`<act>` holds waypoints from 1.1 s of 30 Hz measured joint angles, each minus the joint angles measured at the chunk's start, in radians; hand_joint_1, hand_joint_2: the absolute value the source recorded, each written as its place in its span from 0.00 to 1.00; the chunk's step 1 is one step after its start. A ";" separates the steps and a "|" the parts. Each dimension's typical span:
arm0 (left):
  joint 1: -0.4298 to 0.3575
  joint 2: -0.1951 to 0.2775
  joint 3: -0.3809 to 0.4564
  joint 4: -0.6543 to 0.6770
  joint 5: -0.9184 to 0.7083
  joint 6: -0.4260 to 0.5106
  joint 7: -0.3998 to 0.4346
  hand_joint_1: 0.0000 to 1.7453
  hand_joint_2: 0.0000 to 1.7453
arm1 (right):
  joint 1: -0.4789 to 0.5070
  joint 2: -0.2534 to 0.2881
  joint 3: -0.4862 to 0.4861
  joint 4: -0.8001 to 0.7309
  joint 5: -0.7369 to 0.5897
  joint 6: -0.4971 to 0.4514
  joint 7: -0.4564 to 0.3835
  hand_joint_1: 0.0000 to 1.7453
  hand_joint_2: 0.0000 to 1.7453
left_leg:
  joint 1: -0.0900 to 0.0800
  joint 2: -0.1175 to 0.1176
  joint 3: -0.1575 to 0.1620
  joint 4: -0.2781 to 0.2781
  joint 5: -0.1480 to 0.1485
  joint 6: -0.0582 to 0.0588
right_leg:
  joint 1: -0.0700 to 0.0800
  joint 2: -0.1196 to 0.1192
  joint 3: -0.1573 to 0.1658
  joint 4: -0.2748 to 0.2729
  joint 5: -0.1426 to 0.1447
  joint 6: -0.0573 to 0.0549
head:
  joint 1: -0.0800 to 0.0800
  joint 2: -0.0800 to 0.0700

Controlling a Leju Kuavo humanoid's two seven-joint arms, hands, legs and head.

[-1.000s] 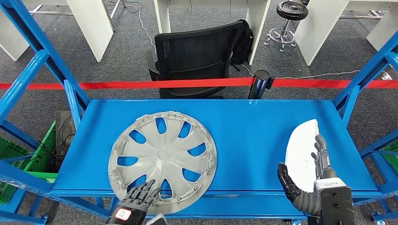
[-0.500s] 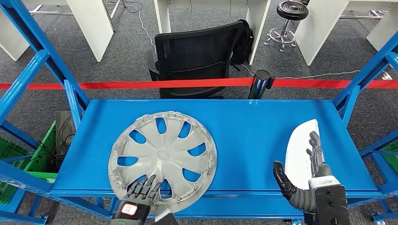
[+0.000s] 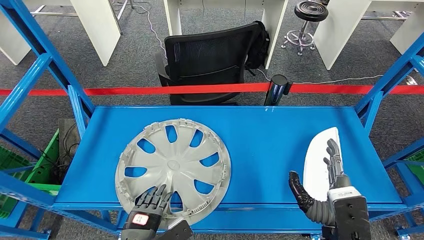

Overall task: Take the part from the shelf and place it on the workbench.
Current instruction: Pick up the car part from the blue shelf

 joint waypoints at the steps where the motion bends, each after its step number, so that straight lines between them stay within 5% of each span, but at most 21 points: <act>1: 0.000 -0.001 0.000 0.002 0.000 0.000 0.000 0.00 1.00 | 0.000 0.000 0.000 0.000 -0.001 0.000 0.000 0.00 1.00 | 0.000 0.000 0.000 0.000 0.000 0.000 | 0.000 0.000 0.000 0.000 0.000 0.000 | 0.000 0.000; 18: -0.002 -0.041 0.014 0.064 0.072 0.008 -0.124 0.00 1.00 | -0.014 0.000 0.014 0.015 -0.026 0.000 -0.010 0.00 1.00 | 0.000 0.000 0.000 0.000 0.000 0.000 | 0.000 0.000 0.001 0.000 0.000 0.000 | 0.000 0.000; 19: -0.002 -0.046 0.016 0.070 0.076 0.012 -0.132 0.06 1.00 | -0.014 0.000 0.016 0.015 -0.025 -0.002 -0.010 0.00 1.00 | 0.000 0.000 0.001 0.000 0.000 0.000 | -0.001 0.000 0.001 0.000 0.000 0.000 | 0.001 0.000; 23: -0.005 -0.059 0.022 0.090 0.081 0.017 -0.144 1.00 1.00 | -0.013 0.000 0.021 0.015 -0.023 -0.007 -0.009 0.00 1.00 | -0.001 0.000 0.001 0.000 0.000 0.000 | -0.001 0.000 0.002 0.000 0.000 0.000 | 0.001 0.000; 33: -0.011 -0.074 0.030 0.111 0.075 0.026 -0.152 1.00 1.00 | -0.012 0.000 0.023 0.015 -0.015 -0.018 -0.009 0.00 1.00 | -0.001 0.000 0.004 0.000 0.000 0.000 | -0.001 0.000 0.004 0.000 0.000 0.000 | 0.000 0.000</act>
